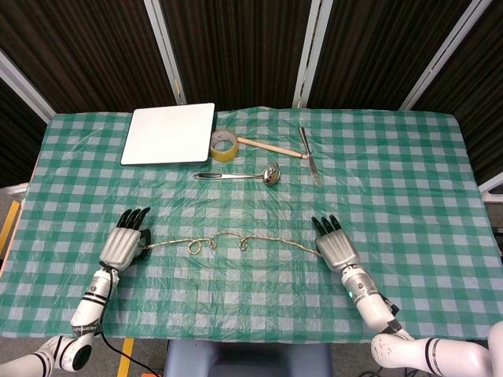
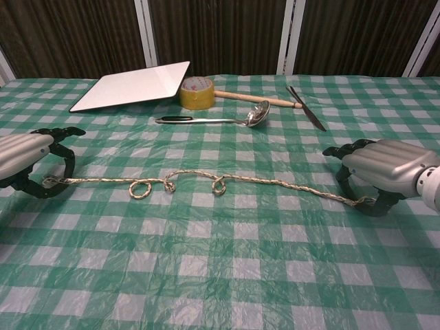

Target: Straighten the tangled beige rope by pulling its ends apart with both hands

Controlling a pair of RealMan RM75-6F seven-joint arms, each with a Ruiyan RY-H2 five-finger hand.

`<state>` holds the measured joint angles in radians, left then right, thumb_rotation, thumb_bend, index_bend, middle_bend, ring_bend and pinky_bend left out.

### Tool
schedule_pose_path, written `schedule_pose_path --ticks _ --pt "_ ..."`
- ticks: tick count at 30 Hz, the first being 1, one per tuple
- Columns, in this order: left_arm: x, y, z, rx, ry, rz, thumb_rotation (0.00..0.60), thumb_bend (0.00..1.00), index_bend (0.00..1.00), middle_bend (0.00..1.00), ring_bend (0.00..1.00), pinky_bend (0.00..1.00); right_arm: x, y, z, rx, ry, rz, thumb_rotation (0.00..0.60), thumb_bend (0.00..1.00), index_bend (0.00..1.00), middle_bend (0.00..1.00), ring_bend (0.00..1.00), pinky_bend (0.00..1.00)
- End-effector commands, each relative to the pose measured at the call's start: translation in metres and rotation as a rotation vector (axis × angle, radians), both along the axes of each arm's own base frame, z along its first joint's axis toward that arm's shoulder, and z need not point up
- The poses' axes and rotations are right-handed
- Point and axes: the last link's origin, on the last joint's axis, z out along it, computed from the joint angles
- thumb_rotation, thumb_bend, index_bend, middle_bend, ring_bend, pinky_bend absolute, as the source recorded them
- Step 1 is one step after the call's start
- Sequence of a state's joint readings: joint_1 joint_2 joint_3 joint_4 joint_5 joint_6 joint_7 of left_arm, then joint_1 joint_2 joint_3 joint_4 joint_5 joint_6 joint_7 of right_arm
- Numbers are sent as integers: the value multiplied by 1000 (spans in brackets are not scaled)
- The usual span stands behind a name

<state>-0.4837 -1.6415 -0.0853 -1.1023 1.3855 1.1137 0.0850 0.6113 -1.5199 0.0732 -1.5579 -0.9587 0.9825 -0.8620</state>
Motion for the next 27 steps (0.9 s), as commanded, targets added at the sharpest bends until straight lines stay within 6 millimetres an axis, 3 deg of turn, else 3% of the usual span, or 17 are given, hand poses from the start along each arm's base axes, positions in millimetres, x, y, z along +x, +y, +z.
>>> schedule_pose_path --ticks 1,6,14,21,27 --pt "0 0 1 4 2 -1 600 532 646 27 0 52 0 -1 0 1 2 0 600 482 721 7 0 0" --pt "-2 3 3 -2 22 -3 600 538 652 29 0 52 -3 -4 9 4 18 -10 600 584 806 48 0 0" --pt "-8 13 22 40 46 10 600 537 661 33 0 57 -21 -9 48 -79 -2 -60 600 593 821 59 0 0" --pt "-18 18 44 79 35 47 600 535 663 38 0 59 -54 -10 92 -168 -80 -150 600 593 819 59 0 0" --pt "-35 19 51 92 37 97 600 534 668 49 0 33 -87 -9 111 -201 -115 -231 600 594 813 60 0 0"
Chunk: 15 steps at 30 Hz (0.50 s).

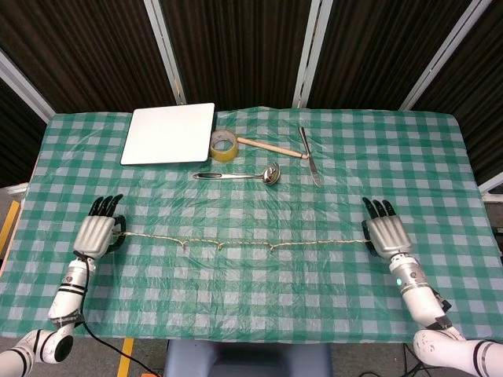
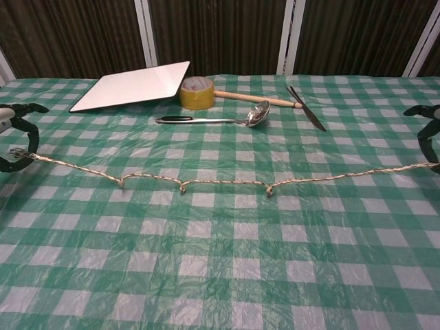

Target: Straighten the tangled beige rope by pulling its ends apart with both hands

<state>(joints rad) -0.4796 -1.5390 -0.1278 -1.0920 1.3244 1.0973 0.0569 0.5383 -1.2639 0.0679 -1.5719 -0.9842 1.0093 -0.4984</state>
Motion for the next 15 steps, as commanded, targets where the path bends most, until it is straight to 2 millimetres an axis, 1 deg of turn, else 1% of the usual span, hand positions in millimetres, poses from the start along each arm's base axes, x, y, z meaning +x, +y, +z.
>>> schedule_pose_path --ticks 1,3,7,15 --pt "-10 0 2 0 1 28 600 534 668 50 0 32 -29 3 18 -26 7 -52 600 594 812 60 0 0" --pt "-13 0 2 4 8 35 600 535 668 50 0 31 -39 4 23 -37 5 -73 600 594 812 60 0 0" --pt "-19 2 1 11 11 46 600 537 668 54 0 30 -51 4 30 -51 -8 -100 600 595 811 60 0 0" --pt "-22 3 -9 -18 10 51 600 533 667 57 0 28 -67 8 28 -36 -11 -129 600 594 810 60 0 0"
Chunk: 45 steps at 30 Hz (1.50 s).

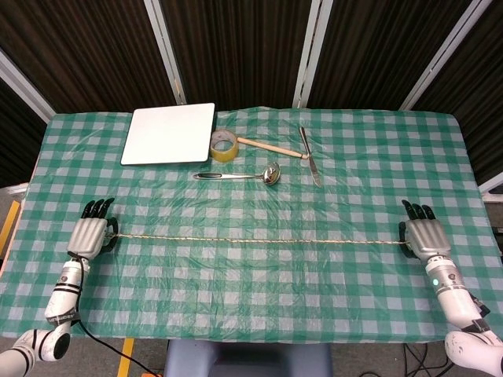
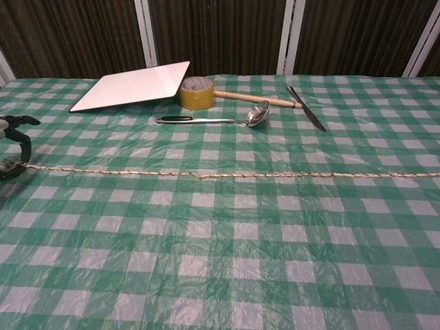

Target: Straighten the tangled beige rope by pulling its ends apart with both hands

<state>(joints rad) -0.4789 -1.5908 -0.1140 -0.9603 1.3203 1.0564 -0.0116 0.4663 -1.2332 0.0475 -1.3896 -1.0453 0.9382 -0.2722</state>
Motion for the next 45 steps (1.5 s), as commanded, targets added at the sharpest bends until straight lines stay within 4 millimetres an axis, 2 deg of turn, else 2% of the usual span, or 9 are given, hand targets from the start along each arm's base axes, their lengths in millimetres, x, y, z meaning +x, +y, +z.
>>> schedule_pose_path --ticks 1,21,27,30,31,35,37,41,45 --pt "1 1 -3 -8 -2 -2 600 532 667 57 0 28 -4 1 -3 12 0 -8 600 594 810 60 0 0" --pt "-9 7 -10 -21 18 26 600 534 666 64 0 29 -13 0 -14 40 19 -40 600 594 810 60 0 0" --pt "-7 6 -14 -41 8 19 600 514 608 63 0 28 -11 -1 -20 50 17 -33 600 594 782 60 0 0" --pt "-6 5 -15 -48 10 13 600 494 542 60 0 29 -11 -1 -21 59 15 -38 600 594 684 61 0 0" --pt "-6 5 -15 -49 10 12 600 486 497 58 0 29 -11 0 -21 64 16 -42 600 594 603 48 0 0" --pt "-6 4 -14 -52 1 11 600 465 161 44 0 42 -13 1 -20 76 18 -64 600 585 254 0 0 0" --pt "-6 3 -13 -49 0 11 600 460 32 36 0 46 -14 1 -19 79 22 -73 600 542 135 0 0 0" --pt "-5 0 -9 -47 -20 10 600 452 0 17 0 55 -13 2 -16 75 20 -79 600 421 35 0 0 0" --pt "-1 -9 4 -29 -71 -15 600 444 0 0 0 66 -10 9 -7 45 11 -67 600 410 4 0 0 0"
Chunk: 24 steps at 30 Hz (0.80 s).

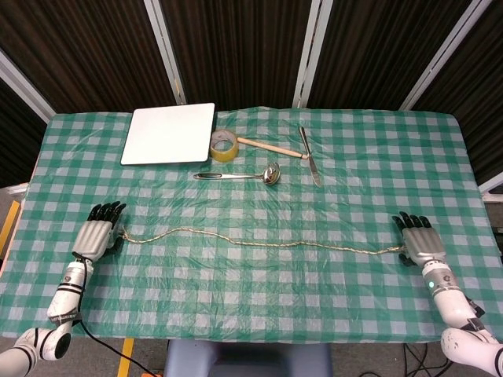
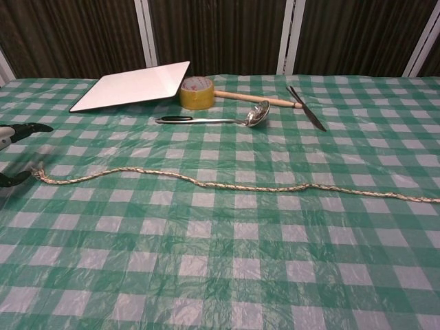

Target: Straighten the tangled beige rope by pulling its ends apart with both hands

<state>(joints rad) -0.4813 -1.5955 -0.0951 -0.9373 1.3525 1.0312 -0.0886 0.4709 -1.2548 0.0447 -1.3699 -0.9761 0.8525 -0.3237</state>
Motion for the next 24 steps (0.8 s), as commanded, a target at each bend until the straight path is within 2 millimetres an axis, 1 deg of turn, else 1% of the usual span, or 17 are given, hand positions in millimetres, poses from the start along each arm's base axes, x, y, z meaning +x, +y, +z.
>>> schedule_pose_path --ticks 1,5,8,10,12,14,15,18,24 --pt "3 -11 14 24 -52 -26 600 442 0 0 0 69 2 8 10 -36 -11 14 600 410 0 0 0 0" --pt "12 -33 37 36 -151 -66 600 436 0 0 0 74 9 30 32 -142 -55 67 600 408 0 0 0 0" --pt "17 -55 57 42 -183 -106 600 429 0 0 0 73 15 57 51 -234 -90 139 600 395 0 0 0 0" --pt "18 -74 72 48 -194 -115 600 429 0 0 0 66 21 85 64 -315 -132 199 600 390 0 0 0 0" --pt "19 -94 87 75 -190 -118 600 428 0 0 0 57 22 112 71 -378 -145 258 600 390 0 0 0 0" --pt "21 -113 98 114 -198 -126 600 426 0 0 0 48 21 136 72 -408 -130 287 600 386 0 0 0 0" --pt "21 -120 100 127 -201 -129 600 424 0 0 0 44 22 144 72 -406 -120 300 600 384 0 0 0 0" --pt "22 -133 104 132 -159 -146 600 424 0 0 0 30 27 155 73 -422 -129 339 600 383 0 0 0 0" --pt "19 -132 105 136 -126 -125 600 420 0 0 0 25 26 155 73 -407 -134 331 600 383 0 0 0 0"
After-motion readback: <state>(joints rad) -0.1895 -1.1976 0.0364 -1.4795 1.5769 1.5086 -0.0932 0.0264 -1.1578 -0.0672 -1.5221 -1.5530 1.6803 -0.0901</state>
